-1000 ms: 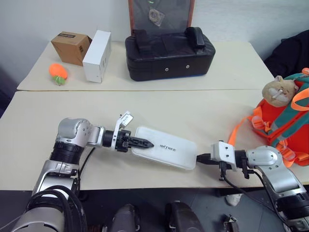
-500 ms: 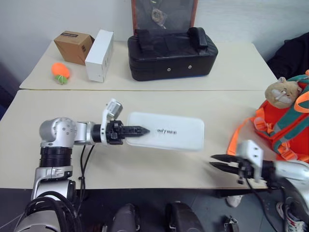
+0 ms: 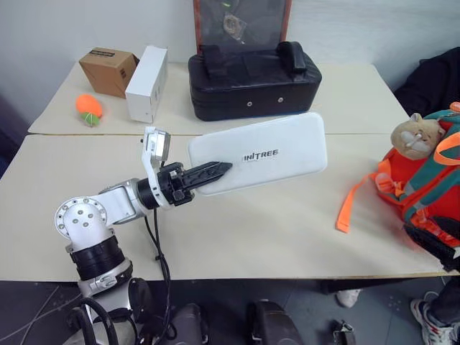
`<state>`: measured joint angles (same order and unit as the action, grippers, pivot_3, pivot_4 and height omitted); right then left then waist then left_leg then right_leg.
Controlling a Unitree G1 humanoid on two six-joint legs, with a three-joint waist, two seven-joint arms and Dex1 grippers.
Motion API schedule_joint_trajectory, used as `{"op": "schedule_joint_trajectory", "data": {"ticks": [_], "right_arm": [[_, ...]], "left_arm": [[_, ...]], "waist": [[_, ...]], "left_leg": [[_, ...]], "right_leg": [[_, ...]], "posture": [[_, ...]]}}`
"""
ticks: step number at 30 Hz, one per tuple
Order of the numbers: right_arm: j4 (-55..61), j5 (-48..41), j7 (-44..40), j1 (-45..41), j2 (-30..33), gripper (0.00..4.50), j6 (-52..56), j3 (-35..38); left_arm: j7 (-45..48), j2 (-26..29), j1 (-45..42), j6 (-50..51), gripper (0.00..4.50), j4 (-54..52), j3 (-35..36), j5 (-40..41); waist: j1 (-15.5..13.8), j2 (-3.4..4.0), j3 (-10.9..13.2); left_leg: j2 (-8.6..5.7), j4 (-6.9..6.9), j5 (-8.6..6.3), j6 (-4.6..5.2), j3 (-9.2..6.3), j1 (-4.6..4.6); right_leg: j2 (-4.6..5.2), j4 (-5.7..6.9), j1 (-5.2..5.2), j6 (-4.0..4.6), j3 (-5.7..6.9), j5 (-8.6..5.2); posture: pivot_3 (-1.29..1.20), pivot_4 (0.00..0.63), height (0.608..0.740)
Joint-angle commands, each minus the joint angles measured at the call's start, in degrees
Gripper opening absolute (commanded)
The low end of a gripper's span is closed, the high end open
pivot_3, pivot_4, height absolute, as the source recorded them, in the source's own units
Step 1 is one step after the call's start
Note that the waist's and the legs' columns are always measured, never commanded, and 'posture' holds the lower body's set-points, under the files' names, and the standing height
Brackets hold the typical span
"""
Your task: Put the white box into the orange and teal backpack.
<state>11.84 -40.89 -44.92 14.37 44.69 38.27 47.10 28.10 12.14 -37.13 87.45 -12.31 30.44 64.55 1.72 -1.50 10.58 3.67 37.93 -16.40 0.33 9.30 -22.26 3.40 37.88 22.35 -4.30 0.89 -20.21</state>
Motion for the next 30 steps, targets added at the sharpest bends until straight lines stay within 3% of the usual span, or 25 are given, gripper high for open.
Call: {"op": "schedule_joint_trajectory", "data": {"ticks": [1,7,10,21,27,30], "right_arm": [[-6.6,0.9,4.6,-10.3,1.6,4.44,-0.5,-3.4],[-19.9,3.7,9.1,-29.5,-1.6,4.44,-2.8,-11.8],[-21.0,6.0,11.2,-33.5,-4.9,3.9,-5.8,-15.4],[-13.6,0.0,3.1,-34.4,-4.9,0.2,-3.2,-18.0],[-2.2,-14.1,-11.5,-33.8,0.3,0.04,9.5,-22.1],[2.3,-14.8,-16.6,-33.2,3.9,0.04,12.0,-27.0]], "left_arm": [[-1.4,0.5,-1.9,-3.3,1.29,-1.3,-0.6,3.6],[-4.1,1.7,-1.5,-6.1,1.29,-1.0,-2.4,6.1],[-5.3,3.0,-0.9,-7.1,1.29,-1.3,-3.0,7.1],[-9.8,9.3,1.7,-11.9,1.29,1.2,-2.6,8.9],[-6.8,15.7,1.1,-14.8,1.29,4.0,-3.0,7.5],[-3.5,20.0,-0.2,-16.1,1.29,6.0,-4.0,6.2]], "waist": [[0.2,0.0,0.0],[-0.1,0.05,0.0],[-0.1,0.05,0.0],[0.0,0.07,0.0],[0.2,0.13,0.1],[0.3,0.13,0.1]], "left_leg": [[0.01,-0.01,0.01,-0.01,0.05,0.02],[0.05,-0.04,0.1,-0.13,0.12,0.01],[0.07,-0.07,0.11,-0.15,0.12,0.0],[0.06,-0.09,0.12,-0.14,0.15,-0.02],[0.1,-0.27,0.17,-0.21,0.22,0.02],[0.13,-0.4,0.19,-0.25,0.23,0.02]], "right_leg": [[-0.02,0.01,0.02,0.0,-0.04,0.0],[-0.1,0.08,0.13,0.0,-0.14,0.0],[-0.13,0.06,0.14,0.0,-0.16,0.0],[-0.09,0.07,0.17,0.0,-0.15,0.0],[-0.14,0.07,0.26,0.0,-0.2,0.0],[-0.17,0.0,0.29,0.01,-0.21,0.0]], "posture": [[0.0,0.15,0.74],[0.0,0.15,0.74],[0.0,0.15,0.74],[0.0,0.15,0.74],[0.0,0.15,0.74],[0.0,0.15,0.74]]}}
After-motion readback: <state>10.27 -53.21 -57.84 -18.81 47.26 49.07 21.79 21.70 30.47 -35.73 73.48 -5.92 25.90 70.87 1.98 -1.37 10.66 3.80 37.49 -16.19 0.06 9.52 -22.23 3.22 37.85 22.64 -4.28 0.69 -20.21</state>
